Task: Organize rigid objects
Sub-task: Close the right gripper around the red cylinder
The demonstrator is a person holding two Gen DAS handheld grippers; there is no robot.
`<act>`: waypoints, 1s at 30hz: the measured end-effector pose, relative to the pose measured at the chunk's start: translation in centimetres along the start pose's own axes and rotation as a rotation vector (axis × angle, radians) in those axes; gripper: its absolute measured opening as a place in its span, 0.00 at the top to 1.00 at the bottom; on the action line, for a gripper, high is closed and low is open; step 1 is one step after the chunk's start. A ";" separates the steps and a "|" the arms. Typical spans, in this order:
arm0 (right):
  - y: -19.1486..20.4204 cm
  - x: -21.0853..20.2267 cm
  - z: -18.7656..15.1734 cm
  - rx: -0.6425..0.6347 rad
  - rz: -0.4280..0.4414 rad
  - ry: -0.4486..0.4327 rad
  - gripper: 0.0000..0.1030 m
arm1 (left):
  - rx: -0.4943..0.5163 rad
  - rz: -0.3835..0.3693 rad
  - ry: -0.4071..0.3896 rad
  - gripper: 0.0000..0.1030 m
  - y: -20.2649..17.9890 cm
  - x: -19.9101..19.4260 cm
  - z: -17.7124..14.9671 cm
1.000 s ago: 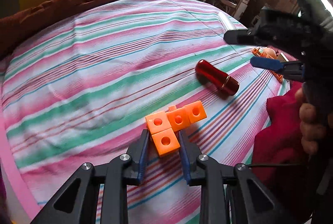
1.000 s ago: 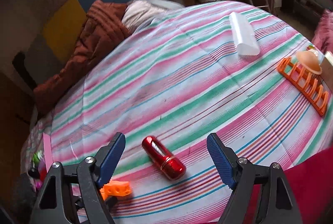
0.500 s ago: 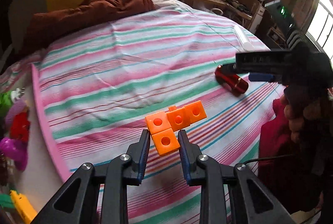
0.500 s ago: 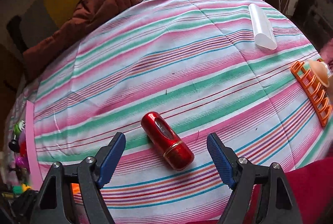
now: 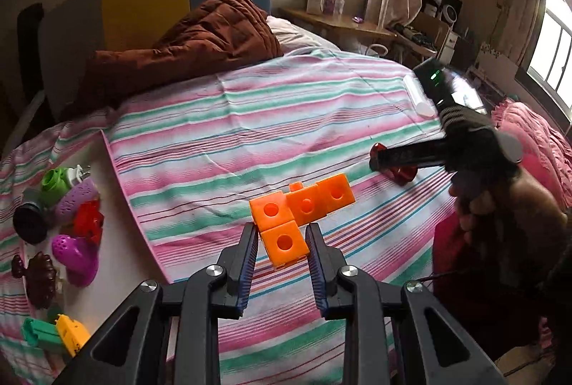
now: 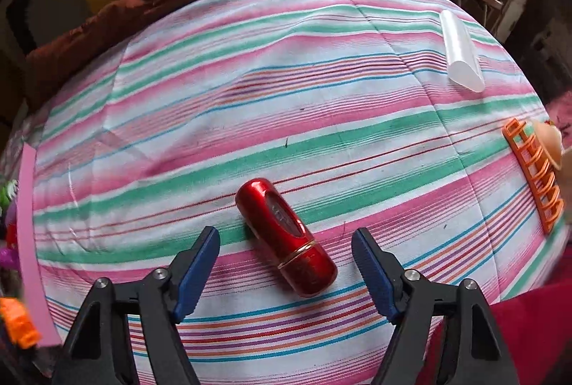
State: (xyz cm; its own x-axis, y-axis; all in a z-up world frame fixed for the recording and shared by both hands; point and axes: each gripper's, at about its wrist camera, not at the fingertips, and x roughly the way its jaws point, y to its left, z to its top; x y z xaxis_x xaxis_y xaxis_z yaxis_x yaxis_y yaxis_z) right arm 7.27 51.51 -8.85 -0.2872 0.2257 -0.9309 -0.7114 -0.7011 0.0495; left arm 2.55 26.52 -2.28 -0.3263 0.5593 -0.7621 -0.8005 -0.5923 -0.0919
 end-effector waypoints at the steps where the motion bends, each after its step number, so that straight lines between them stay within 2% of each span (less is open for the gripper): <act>1: 0.2 0.2 0.0 -0.012 -0.009 0.002 0.26 | -0.003 0.000 -0.004 0.74 0.1 -0.2 -0.1; 6: 0.6 0.8 -0.1 -0.046 -0.056 0.014 0.27 | -0.025 0.005 -0.022 0.74 0.9 -1.3 -0.4; 8: 0.9 0.8 -0.1 -0.071 -0.062 0.014 0.34 | -0.033 0.010 -0.027 0.74 1.2 -1.6 -0.5; 9: 1.0 0.7 -0.3 -0.084 -0.057 0.012 0.46 | -0.037 0.012 -0.029 0.74 1.4 -1.7 -0.6; 10: 1.4 0.5 -0.4 -0.104 -0.047 0.009 0.62 | -0.042 0.015 -0.032 0.74 1.6 -1.9 -0.7; 11: 2.0 0.2 -0.6 -0.134 -0.033 0.003 0.71 | -0.047 0.018 -0.033 0.74 1.8 -2.1 -0.7; 12: 2.4 0.1 -0.7 -0.149 -0.027 0.001 0.74 | -0.051 0.021 -0.034 0.74 2.0 -2.2 -0.8; 15: 3.0 0.0 -1.1 -0.194 -0.047 -0.004 0.74 | -0.071 0.030 -0.036 0.74 2.7 -2.5 -1.1; 22: 2.0 0.1 -0.9 -0.149 -0.010 0.009 0.74 | -0.105 0.048 -0.038 0.74 4.1 -3.1 -1.8; 30: 3.9 0.4 -1.2 -0.204 -0.053 -0.006 0.74 | -0.176 0.069 -0.053 0.74 6.5 -4.6 -2.7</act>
State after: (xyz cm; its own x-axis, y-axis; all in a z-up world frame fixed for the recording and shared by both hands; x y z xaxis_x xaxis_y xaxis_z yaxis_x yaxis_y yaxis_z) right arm 5.20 48.08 -9.44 -0.2576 0.2696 -0.9279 -0.5808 -0.8107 -0.0743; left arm 0.21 18.49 -1.08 -0.4069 0.5409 -0.7361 -0.6763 -0.7201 -0.1553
